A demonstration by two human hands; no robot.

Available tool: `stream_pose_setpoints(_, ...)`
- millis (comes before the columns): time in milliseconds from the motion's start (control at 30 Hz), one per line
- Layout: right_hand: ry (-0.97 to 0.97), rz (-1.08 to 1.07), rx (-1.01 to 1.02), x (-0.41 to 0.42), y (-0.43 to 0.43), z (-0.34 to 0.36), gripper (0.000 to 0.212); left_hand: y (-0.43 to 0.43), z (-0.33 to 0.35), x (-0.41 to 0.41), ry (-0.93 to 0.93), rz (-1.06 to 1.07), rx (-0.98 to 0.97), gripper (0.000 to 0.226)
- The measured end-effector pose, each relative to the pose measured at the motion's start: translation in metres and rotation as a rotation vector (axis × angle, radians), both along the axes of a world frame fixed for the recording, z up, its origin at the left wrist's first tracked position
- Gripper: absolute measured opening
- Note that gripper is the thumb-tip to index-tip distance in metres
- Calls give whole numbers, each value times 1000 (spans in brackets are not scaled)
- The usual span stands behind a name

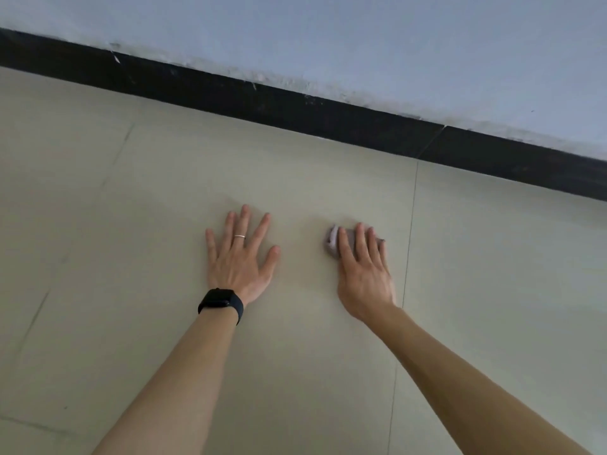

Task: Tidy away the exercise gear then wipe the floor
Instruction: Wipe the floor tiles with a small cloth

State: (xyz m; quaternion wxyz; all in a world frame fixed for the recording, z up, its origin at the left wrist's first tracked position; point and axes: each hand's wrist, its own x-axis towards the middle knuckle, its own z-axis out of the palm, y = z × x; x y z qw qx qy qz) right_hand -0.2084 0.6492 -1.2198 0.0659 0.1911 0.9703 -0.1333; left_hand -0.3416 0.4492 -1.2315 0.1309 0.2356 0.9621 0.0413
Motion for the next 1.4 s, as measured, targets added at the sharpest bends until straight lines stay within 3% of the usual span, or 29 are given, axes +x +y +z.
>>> stream_pose_setpoints(100,46,347,2,6,8,-6,76,15,-2,-25,-28,30,19,66)
stream_pose_setpoints(167,76,399,26,-5,45,-3,78,17,-4,-28,-22,33,27,67)
stream_pose_setpoints(233,-15,191,27,-20,80,0,75,15,-7,-27,-9,27,19,66)
stream_pose_setpoints(367,-16,-560,-49,-57,107,4,70,15,-16,-29,17,49,38,67)
stream_pose_setpoints(433,36,-640,-39,-71,83,2,64,14,-16,-29,13,52,43,68)
stream_pose_setpoints(467,58,-536,-60,-74,63,1,62,14,-14,-29,11,54,40,69)
stream_pose_setpoints(567,52,98,-130,-69,22,4,68,14,-11,-31,-13,49,38,68)
stream_pose_setpoints(633,74,274,-104,-68,42,3,70,13,-10,-33,-16,50,45,68)
stream_pose_setpoints(700,71,75,-42,-73,70,-3,71,12,-10,-32,-17,55,57,69)
stream_pose_setpoints(833,-11,-946,-53,-117,96,3,69,12,-11,-31,-1,57,89,69)
stream_pose_setpoints(900,-10,-1089,-106,-148,87,9,64,12,-12,-31,11,59,106,69)
stream_pose_setpoints(967,-25,-811,-183,-172,64,13,60,12,-13,-31,22,66,125,68)
stream_pose_setpoints(1067,-79,75,-151,-173,18,5,57,13,-14,-30,34,65,160,69)
stream_pose_setpoints(1133,-23,307,-88,-163,25,-3,58,13,-14,-30,36,63,172,70)
stream_pose_setpoints(1200,76,118,-15,-155,51,-7,63,13,-15,-29,39,60,151,70)
stream_pose_setpoints(1300,123,-499,-4,-153,74,-2,61,13,-16,-31,43,52,133,70)
stream_pose_setpoints(1333,134,-588,-10,-157,66,1,57,13,-17,-31,43,44,135,69)
stream_pose_setpoints(1400,205,-436,-80,-169,38,2,50,12,-16,-30,46,49,146,69)
